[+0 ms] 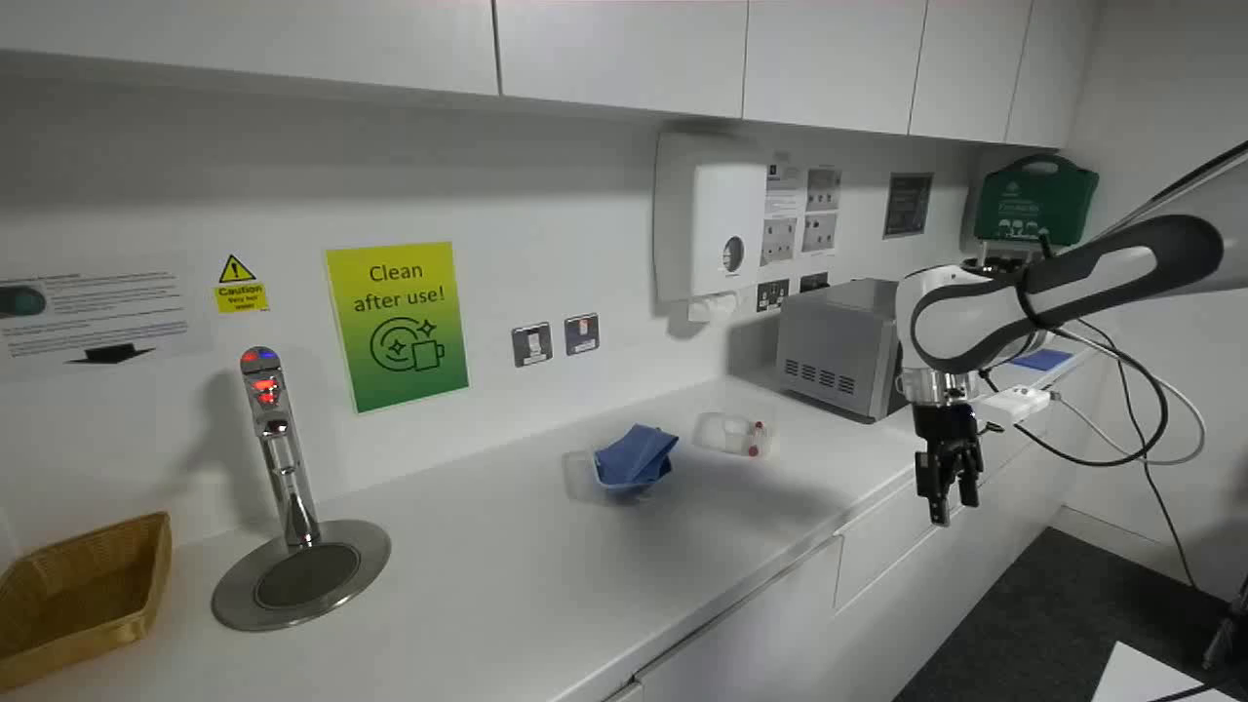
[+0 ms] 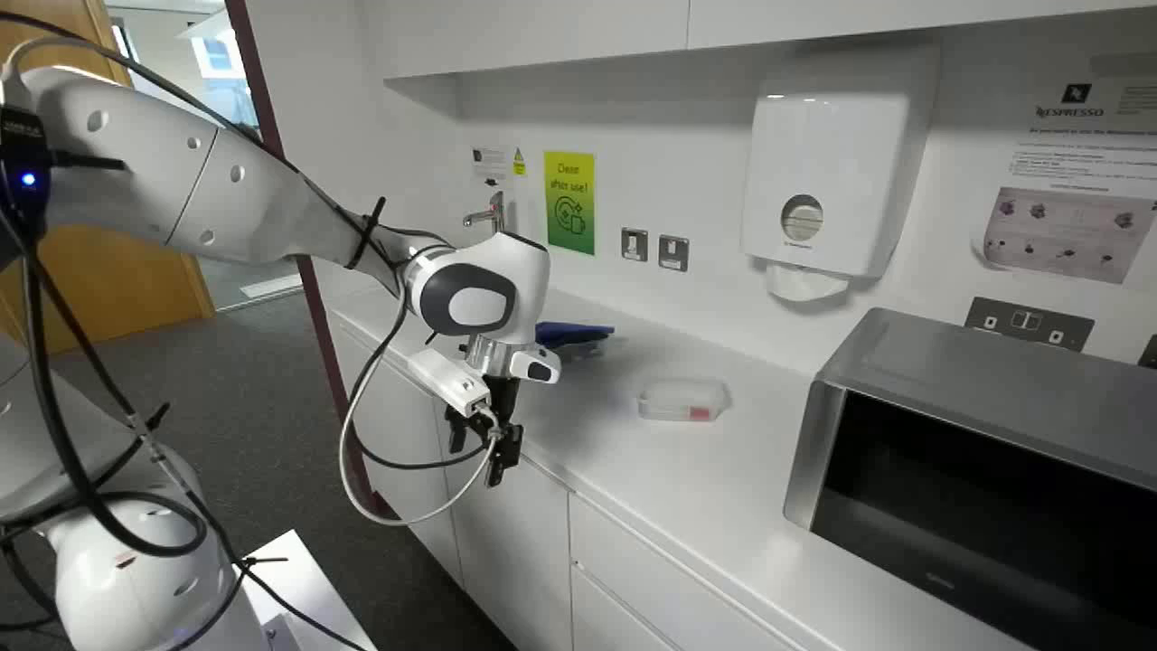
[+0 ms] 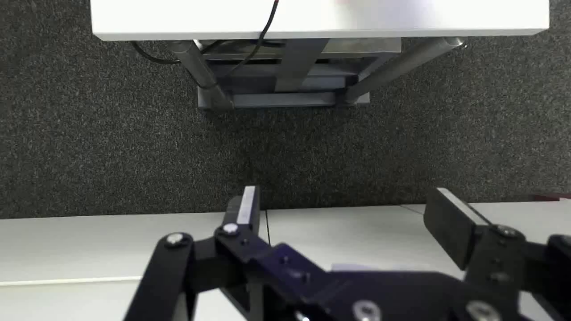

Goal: Take the marker out of the bowl

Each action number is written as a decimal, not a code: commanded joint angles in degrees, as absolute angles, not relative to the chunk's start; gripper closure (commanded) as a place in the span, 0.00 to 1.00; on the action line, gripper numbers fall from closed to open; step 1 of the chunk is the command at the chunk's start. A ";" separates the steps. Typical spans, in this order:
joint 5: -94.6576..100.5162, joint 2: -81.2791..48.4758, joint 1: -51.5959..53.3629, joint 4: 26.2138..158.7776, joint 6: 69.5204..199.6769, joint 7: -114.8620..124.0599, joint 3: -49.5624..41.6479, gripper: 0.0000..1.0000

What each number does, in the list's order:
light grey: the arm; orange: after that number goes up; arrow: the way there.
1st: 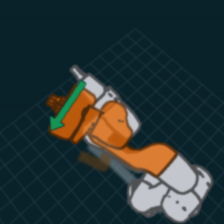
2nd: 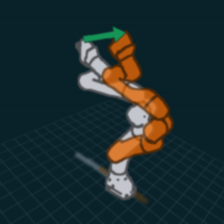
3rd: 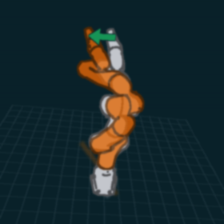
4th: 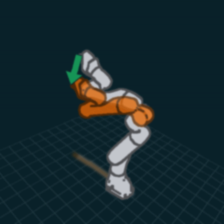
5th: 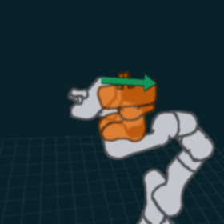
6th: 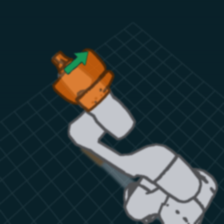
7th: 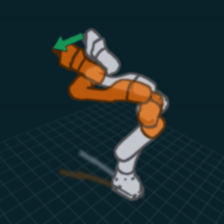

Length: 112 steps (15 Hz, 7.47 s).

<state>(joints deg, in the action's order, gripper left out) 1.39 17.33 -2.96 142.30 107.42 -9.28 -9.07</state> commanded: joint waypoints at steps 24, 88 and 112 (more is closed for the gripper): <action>-14.51 5.96 -5.87 123.37 119.49 9.92 -7.61 0.00; -6.60 -35.08 -4.68 74.77 115.56 41.43 -9.82 0.41; -9.30 -38.75 -6.92 72.48 115.73 39.43 -8.61 0.45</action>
